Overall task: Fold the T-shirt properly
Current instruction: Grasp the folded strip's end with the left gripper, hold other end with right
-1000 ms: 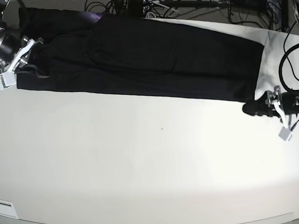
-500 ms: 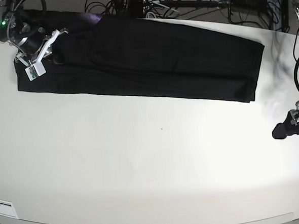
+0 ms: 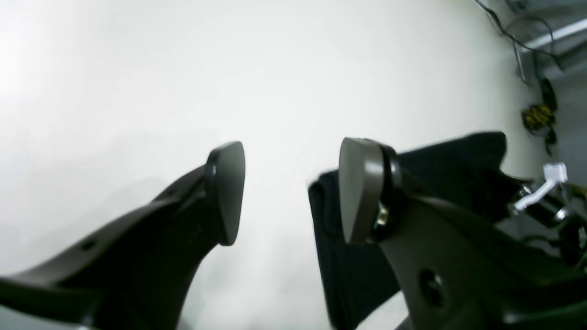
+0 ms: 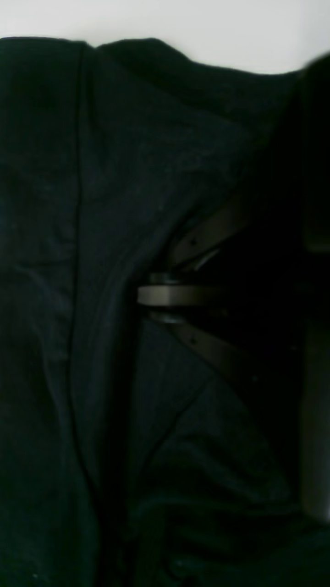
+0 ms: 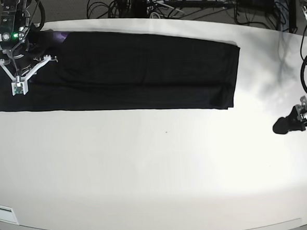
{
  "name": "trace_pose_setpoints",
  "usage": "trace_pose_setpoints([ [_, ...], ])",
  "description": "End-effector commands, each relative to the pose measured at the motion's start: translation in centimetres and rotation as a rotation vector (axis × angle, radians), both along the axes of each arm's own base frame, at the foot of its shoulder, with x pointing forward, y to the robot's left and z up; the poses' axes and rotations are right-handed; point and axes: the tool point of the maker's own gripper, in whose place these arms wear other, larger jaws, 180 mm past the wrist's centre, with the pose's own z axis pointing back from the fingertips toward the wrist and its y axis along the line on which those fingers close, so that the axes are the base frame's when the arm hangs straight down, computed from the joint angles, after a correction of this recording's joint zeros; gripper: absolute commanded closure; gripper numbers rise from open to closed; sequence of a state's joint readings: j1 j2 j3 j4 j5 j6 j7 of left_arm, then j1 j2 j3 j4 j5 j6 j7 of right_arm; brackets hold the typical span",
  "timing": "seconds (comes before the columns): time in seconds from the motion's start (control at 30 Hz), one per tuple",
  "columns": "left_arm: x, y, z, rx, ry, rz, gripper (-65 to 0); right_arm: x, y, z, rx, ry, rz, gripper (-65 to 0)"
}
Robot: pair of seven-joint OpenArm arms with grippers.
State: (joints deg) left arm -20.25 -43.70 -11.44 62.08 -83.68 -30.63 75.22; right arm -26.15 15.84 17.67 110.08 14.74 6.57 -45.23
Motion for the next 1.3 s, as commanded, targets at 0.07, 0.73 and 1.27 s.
trace_pose_setpoints([
  [0.07,-1.1,0.6,-0.1,0.013,0.022,-0.012,-34.7,1.0,-0.2,1.6,-0.021,-0.051,0.013,0.0],
  [0.73,-6.4,-1.8,-7.0,-0.002,0.237,-0.074,-37.8,1.6,1.3,3.2,-0.026,-0.074,0.096,-26.0],
  [1.27,-8.5,-10.0,-11.4,-0.167,0.33,-0.159,-37.7,1.3,1.2,3.0,-0.026,-0.055,0.092,-26.0],
])
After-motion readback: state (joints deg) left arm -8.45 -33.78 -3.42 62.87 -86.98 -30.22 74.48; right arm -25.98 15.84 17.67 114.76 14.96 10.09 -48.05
